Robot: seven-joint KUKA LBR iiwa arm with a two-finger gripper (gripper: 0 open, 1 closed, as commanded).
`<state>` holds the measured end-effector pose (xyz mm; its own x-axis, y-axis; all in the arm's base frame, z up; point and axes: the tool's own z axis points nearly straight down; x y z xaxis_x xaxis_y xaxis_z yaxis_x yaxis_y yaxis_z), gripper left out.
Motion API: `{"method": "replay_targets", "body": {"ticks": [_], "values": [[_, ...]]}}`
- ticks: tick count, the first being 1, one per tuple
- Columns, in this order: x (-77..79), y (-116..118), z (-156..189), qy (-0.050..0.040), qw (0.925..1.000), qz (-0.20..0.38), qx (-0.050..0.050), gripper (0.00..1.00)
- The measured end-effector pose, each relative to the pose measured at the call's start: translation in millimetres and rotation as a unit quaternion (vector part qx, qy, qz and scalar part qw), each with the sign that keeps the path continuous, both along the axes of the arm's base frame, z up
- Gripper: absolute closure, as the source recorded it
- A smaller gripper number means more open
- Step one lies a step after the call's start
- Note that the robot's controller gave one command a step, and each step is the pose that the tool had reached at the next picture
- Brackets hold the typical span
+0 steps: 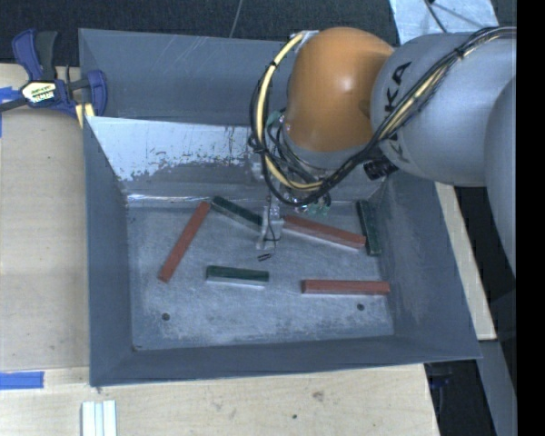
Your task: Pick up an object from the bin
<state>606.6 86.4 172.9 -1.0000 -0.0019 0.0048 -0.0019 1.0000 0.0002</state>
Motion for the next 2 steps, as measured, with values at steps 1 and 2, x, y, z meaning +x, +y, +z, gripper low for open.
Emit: {"method": "replay_targets", "body": {"ticks": [1, 2], "values": [[1.9, 0, 5, -0.0042, 1.0000, -0.001, 0.000, 0.00], [-1.3, -5, -10, -0.0070, 0.9996, -0.026, 0.001, 0.00]]}}
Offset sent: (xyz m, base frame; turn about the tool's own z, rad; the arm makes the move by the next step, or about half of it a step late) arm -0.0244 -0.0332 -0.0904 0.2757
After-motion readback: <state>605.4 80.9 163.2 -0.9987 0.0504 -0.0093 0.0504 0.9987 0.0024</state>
